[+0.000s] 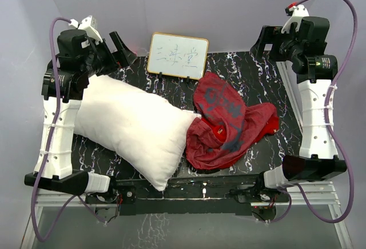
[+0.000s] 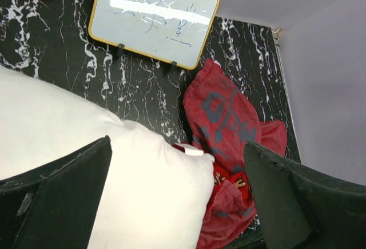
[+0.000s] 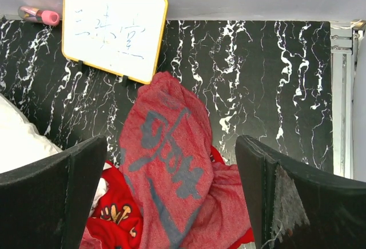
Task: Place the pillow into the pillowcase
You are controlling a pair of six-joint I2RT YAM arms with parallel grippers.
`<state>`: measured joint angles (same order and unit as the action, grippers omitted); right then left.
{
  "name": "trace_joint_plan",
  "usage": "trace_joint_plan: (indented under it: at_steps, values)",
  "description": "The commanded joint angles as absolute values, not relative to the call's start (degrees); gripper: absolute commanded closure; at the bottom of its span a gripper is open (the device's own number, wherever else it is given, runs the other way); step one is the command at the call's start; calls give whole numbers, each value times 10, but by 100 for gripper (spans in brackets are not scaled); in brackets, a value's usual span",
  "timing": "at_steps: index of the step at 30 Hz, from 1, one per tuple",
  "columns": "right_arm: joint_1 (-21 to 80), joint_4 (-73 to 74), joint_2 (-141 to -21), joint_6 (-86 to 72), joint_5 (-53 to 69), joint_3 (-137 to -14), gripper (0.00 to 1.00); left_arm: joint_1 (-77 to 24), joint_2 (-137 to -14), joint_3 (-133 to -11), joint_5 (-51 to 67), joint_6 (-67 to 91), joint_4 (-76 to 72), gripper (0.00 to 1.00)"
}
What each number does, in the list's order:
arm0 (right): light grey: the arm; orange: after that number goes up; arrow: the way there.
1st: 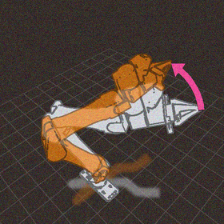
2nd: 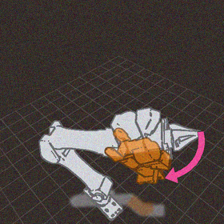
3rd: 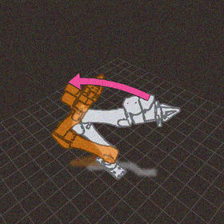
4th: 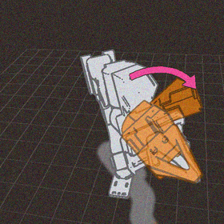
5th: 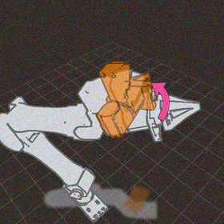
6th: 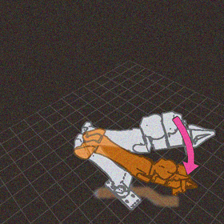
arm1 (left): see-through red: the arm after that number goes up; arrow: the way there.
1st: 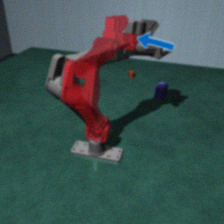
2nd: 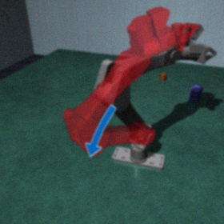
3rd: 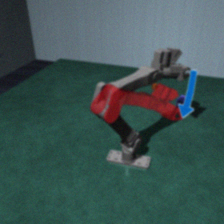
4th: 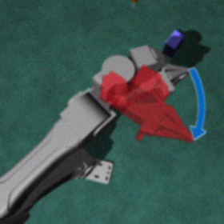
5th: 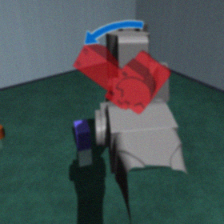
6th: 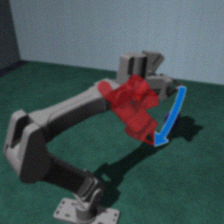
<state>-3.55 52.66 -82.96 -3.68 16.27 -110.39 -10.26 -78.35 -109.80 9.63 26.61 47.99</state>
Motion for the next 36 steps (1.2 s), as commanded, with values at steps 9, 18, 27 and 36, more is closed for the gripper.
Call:
trace_joint_plan:
  at_steps: [9, 18, 27, 36]
  values:
    - [-39, 441, -767, -55, 184, -1027, 1, -103, -716, -962, 199, 291, 377, 3]
    - [-38, 394, -717, 82, 419, -903, 1, -185, -749, -957, 159, 254, 412, 3]
    - [-63, 279, -700, 16, 521, -723, 1, -410, -833, -985, -35, 216, 474, 3]
    - [-63, 223, -718, 27, 543, -616, 1, -411, -903, -901, 63, 348, 313, 3]
